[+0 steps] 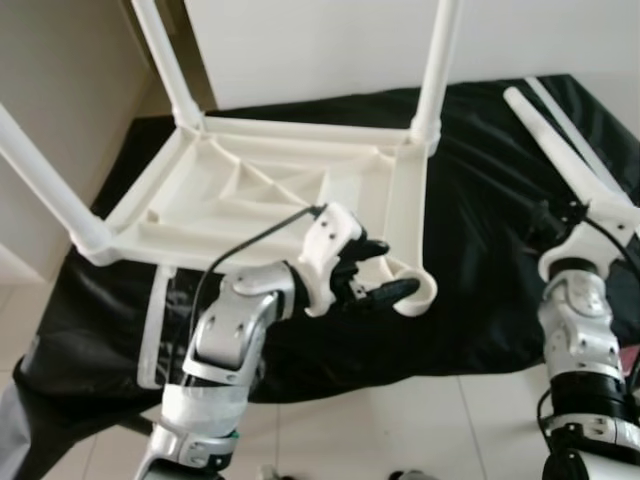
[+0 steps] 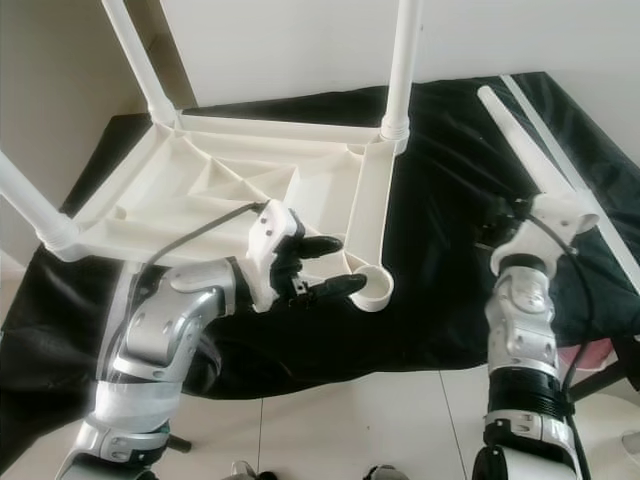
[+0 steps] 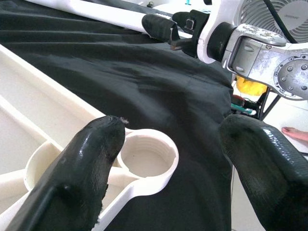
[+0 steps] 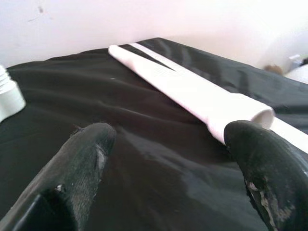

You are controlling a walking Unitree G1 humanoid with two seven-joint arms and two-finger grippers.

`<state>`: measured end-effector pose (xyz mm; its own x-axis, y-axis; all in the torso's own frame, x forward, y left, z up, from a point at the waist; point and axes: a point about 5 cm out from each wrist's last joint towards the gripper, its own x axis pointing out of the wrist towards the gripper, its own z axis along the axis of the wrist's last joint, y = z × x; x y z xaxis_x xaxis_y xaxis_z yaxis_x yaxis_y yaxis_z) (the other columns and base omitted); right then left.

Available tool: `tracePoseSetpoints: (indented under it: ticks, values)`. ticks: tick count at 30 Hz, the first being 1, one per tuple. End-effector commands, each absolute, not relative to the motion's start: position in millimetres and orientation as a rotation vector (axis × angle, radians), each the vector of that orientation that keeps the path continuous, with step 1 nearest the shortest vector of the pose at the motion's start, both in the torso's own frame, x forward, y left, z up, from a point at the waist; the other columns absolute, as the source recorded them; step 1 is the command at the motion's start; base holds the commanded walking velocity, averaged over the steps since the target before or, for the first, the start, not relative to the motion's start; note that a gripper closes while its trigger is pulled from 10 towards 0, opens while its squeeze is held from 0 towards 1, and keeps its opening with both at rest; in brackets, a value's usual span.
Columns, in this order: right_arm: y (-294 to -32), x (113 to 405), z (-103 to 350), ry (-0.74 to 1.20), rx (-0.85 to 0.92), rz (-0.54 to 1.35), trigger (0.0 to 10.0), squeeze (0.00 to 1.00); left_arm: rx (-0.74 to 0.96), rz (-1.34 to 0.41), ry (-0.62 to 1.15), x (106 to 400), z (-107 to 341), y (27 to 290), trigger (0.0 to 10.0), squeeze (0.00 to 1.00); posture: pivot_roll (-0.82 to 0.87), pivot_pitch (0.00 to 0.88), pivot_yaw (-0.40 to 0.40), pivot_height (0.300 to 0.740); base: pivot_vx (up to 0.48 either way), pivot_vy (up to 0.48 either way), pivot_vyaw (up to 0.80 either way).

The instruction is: Building children table

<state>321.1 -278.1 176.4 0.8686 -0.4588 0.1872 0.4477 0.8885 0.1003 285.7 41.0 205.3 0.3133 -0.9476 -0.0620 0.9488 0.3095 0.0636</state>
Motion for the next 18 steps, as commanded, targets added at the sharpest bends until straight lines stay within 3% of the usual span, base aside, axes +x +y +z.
tracePoseSetpoints:
  ticks: [1,9,18]
  values:
    - [-279,323,174,-0.208,0.101,-0.473,10.0,0.00,0.092,-1.239,0.010,286,207,41,10.0,0.00,-0.08,0.105,0.070,0.740,0.000,0.000,0.00]
    - [-296,315,168,-0.243,0.266,-0.523,10.0,0.00,0.092,-1.271,0.038,281,207,42,10.0,0.00,-0.08,0.136,0.107,0.740,0.000,0.000,0.00]
    - [-306,309,172,-0.282,0.289,-0.532,10.0,0.00,0.088,-1.318,0.075,274,206,44,10.0,0.00,-0.07,0.206,0.158,0.740,0.000,0.000,0.00]
